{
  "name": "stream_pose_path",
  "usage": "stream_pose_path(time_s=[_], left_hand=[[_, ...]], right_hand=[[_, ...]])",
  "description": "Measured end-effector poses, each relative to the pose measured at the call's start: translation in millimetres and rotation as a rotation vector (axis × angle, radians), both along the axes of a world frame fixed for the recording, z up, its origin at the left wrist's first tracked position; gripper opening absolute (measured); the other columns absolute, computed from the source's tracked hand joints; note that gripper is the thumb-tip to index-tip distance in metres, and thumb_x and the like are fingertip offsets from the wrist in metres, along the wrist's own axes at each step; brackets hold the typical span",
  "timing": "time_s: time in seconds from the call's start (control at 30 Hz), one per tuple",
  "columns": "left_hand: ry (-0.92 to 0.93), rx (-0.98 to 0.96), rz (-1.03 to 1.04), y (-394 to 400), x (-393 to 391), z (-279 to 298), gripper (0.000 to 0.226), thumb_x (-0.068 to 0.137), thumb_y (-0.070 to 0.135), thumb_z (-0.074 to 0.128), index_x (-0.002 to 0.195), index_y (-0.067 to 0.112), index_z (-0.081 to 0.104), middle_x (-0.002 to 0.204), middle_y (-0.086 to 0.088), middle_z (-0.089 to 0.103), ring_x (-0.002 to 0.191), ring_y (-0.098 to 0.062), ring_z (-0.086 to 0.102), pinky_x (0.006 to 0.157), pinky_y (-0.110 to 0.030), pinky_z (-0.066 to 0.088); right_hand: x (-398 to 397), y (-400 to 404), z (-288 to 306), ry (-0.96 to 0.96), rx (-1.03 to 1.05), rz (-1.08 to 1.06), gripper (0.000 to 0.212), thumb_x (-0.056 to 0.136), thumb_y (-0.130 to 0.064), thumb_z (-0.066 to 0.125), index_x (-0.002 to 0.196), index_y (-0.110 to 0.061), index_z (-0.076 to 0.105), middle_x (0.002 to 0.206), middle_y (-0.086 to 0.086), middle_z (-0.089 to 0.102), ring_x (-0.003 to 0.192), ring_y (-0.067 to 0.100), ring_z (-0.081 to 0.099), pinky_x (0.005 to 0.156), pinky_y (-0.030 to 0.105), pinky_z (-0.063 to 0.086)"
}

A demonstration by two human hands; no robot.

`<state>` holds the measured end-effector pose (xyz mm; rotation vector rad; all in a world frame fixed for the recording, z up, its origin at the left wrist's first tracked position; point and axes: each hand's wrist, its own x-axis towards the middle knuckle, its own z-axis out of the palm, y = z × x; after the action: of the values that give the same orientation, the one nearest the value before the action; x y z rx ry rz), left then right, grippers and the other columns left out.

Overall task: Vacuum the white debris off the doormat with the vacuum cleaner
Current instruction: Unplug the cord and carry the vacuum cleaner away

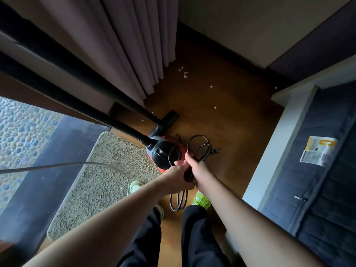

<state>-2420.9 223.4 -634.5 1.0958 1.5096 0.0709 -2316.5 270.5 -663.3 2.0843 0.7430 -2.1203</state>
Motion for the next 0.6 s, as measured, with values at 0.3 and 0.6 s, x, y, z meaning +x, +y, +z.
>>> stream_pose_path(time_s=[0.3,0.6], left_hand=[[-0.031,0.025,0.039,6.8,-35.2,-26.4,0.041,0.088,0.032,0.071,0.125,0.018,0.063,0.109,-0.002,0.067,0.098,-0.020,0.066,0.080,-0.020,0.048],[-0.305,-0.402,0.892,9.8,-37.0,-61.3,0.048,0.096,0.054,0.052,0.125,0.017,0.060,0.125,-0.003,0.066,0.110,-0.019,0.063,0.094,-0.034,0.052]], right_hand=[[-33.7,22.2,-22.7,-0.032,-0.008,-0.063,0.044,0.094,-0.059,0.051,0.091,-0.017,0.066,0.083,-0.001,0.077,0.080,0.025,0.071,0.077,0.047,0.058],[-14.1,35.3,-40.0,0.233,-0.233,-0.556,0.023,0.101,-0.027,0.051,0.081,-0.014,0.051,0.040,-0.009,0.033,0.031,0.001,0.031,0.047,0.013,0.030]])
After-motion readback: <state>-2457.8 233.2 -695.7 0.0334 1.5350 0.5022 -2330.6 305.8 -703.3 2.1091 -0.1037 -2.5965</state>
